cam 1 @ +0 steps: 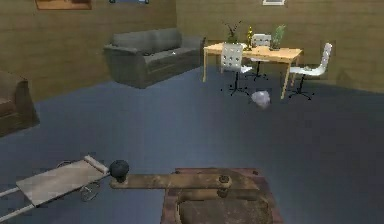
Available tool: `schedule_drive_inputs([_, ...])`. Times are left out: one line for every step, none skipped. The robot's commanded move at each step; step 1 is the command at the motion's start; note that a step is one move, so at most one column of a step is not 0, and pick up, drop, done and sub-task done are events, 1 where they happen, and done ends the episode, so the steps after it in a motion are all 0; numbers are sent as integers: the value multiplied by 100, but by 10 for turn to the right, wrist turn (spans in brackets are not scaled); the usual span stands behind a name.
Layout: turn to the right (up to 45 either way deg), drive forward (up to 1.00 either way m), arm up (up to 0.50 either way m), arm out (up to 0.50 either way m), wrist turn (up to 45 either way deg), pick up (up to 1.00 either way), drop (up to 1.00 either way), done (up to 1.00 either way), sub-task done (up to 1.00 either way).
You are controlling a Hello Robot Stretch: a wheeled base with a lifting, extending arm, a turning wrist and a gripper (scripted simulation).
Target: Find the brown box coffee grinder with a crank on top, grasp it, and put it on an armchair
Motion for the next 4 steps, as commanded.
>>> schedule_drive_inputs([0,100,0,0,0,0,0,0,0])
schedule_drive_inputs([-90,0,0,0,0,0,0,0,0])
schedule_drive_inputs([0,30,0,0,0,0,0,0,0])
schedule_drive_inputs([0,45,0,0,0,0,0,0,0])
